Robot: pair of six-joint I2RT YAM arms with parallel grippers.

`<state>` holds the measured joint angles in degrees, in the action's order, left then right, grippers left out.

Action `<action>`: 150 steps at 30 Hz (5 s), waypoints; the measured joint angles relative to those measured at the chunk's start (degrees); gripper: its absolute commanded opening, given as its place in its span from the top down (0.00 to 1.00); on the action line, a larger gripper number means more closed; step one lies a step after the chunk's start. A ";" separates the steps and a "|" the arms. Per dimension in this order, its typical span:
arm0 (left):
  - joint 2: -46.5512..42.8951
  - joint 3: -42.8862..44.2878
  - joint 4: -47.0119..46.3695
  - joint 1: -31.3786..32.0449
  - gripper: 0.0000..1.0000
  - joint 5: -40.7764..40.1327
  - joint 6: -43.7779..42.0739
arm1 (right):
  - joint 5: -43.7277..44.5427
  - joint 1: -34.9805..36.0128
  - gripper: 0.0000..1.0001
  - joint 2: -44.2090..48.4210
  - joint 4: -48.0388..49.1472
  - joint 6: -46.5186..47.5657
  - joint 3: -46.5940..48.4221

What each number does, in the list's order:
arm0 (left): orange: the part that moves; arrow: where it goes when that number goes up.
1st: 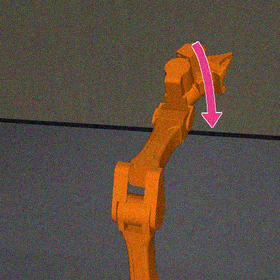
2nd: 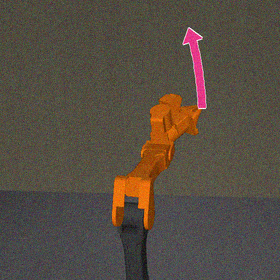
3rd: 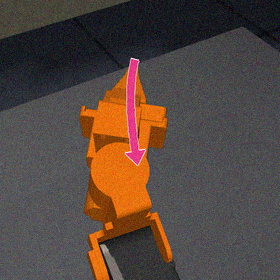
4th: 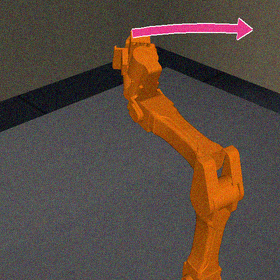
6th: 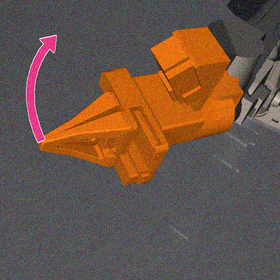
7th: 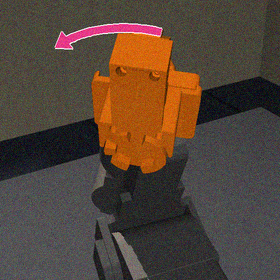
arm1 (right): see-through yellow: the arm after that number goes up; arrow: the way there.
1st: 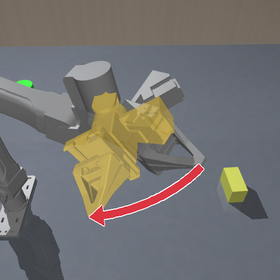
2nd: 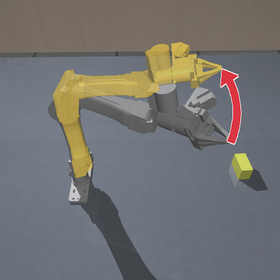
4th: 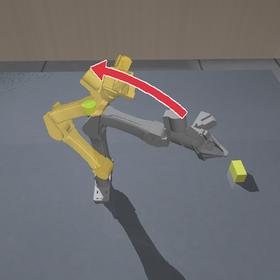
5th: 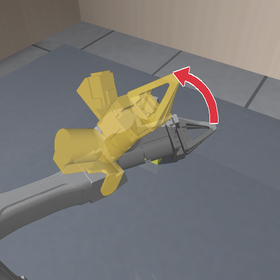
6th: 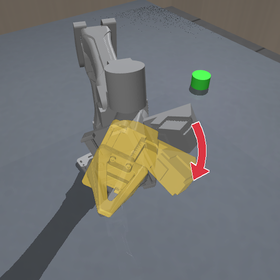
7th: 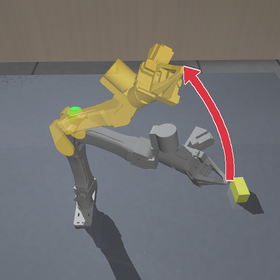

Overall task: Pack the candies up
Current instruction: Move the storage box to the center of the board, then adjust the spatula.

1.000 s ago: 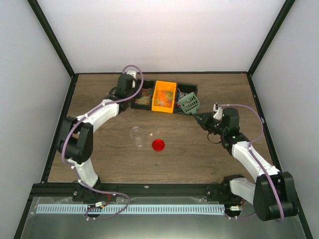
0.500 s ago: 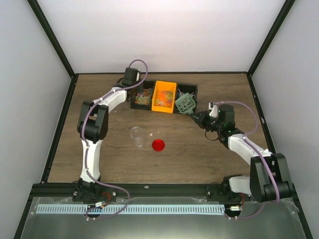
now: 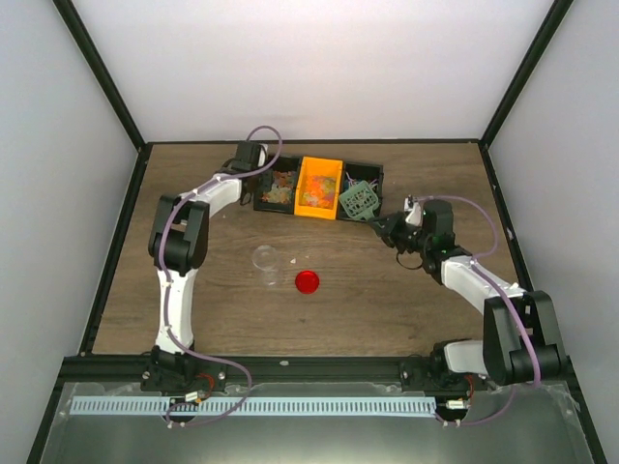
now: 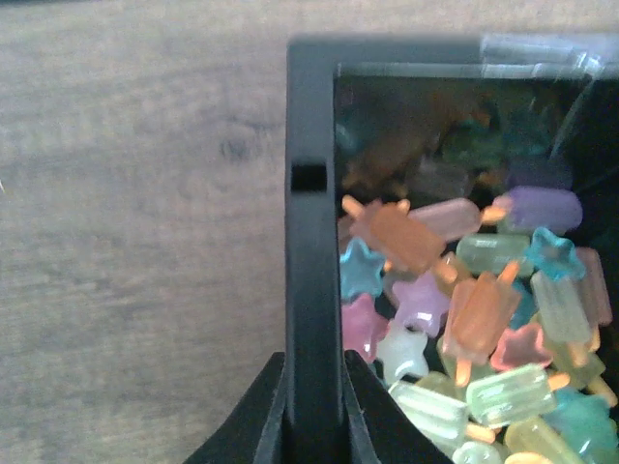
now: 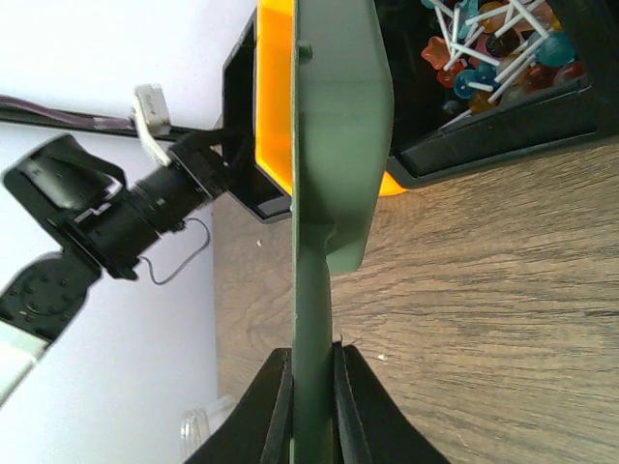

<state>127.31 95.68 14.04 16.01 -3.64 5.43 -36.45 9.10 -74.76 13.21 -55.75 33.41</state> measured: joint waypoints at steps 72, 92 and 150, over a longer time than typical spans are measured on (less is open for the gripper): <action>-25.35 -23.80 -10.23 7.72 0.88 50.69 1.75 | -23.21 3.10 0.95 -0.74 -8.20 21.44 7.50; -21.18 -34.32 -46.75 6.62 0.96 55.10 37.62 | -4.94 3.10 0.37 11.37 14.25 6.60 -4.24; -20.87 -37.94 -62.20 6.82 0.60 54.07 49.44 | -6.47 2.84 0.99 -0.70 30.34 2.16 -0.33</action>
<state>106.43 57.74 -48.16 22.83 50.43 54.87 -42.92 11.94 -75.46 43.55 -53.58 33.08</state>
